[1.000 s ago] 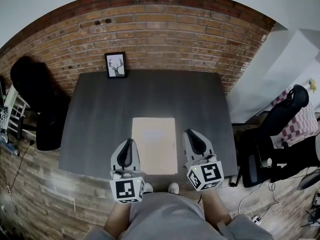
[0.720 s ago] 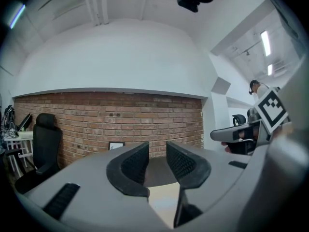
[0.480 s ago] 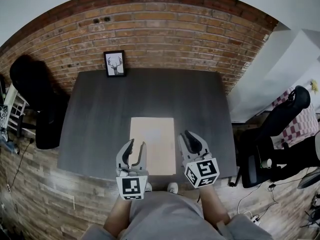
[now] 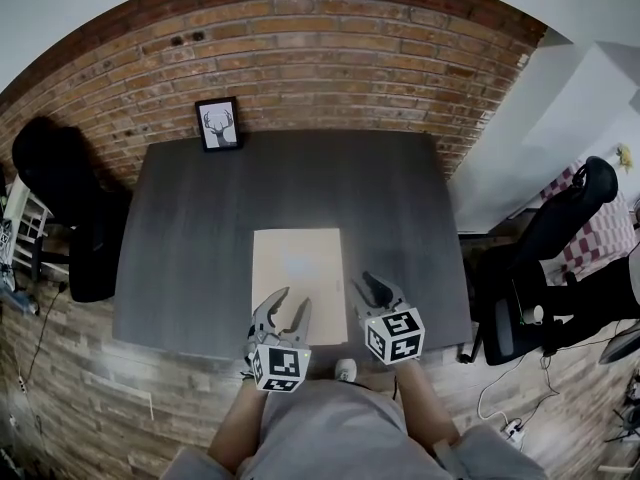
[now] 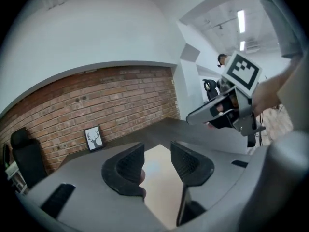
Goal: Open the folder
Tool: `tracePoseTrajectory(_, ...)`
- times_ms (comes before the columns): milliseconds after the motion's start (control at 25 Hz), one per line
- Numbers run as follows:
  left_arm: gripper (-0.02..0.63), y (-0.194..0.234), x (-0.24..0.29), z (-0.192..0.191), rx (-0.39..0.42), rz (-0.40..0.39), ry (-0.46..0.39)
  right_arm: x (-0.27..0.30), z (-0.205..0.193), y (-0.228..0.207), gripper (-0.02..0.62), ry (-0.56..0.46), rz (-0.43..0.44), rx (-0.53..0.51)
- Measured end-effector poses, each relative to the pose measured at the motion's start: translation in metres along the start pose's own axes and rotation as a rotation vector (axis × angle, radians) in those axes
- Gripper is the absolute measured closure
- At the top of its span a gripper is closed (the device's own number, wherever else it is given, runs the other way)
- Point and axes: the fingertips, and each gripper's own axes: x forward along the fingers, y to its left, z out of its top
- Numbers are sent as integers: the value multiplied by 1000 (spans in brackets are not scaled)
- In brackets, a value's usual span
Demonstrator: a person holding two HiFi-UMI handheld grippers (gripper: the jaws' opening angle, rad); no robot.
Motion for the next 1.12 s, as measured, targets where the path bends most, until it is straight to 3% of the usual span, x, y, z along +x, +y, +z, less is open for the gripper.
tracePoseTrajectory(760, 349, -66, 24, -57, 211, -181, 188, 15, -124, -15, 474, 280, -1, 86)
tracePoseTrajectory(1120, 327, -89, 25, -76, 267, -243, 248, 21, -162, -11, 474, 374, 12, 103)
